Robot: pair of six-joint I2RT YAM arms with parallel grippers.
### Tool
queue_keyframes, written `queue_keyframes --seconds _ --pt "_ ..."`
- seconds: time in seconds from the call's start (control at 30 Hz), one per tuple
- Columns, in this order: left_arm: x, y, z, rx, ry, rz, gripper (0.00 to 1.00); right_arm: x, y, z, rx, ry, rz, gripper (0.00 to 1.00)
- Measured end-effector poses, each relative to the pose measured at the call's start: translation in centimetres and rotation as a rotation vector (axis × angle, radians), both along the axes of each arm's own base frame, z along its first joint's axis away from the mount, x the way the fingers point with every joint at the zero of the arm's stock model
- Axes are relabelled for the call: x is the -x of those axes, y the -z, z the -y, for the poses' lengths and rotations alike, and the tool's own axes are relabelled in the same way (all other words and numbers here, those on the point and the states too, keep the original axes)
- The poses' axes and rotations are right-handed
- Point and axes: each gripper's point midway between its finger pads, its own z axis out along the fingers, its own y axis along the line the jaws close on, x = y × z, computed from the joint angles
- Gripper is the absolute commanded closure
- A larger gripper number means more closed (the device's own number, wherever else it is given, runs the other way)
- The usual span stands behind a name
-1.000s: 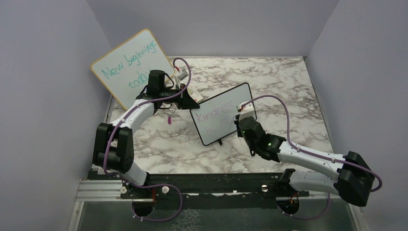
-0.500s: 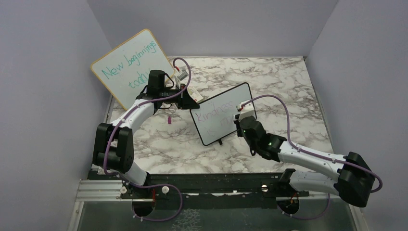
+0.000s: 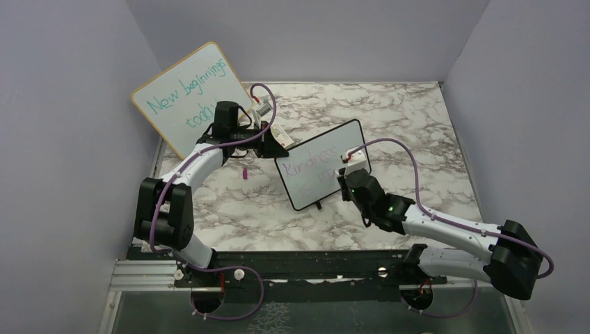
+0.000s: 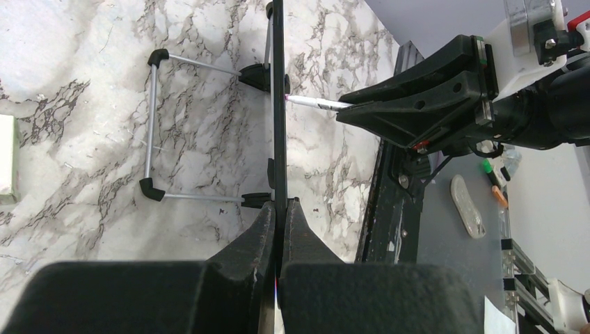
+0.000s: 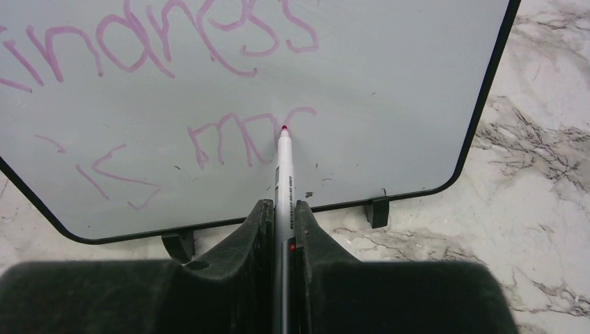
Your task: Write a sentence on the whiteboard
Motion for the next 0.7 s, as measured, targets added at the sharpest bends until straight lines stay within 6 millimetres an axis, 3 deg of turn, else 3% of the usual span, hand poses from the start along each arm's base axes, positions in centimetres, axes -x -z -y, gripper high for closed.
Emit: queue_keyframes --seconds 0.43,0.7 --pt "0.0 0.0 0.0 0.0 0.0 -0.001 1.0 0.9 1.5 1.2 0.034 0.035 -0.065 1.0" --pt "0.0 0.0 0.0 -0.001 0.001 -0.003 1.0 0.6 1.5 1.8 0.05 0.064 -0.055 1.0"
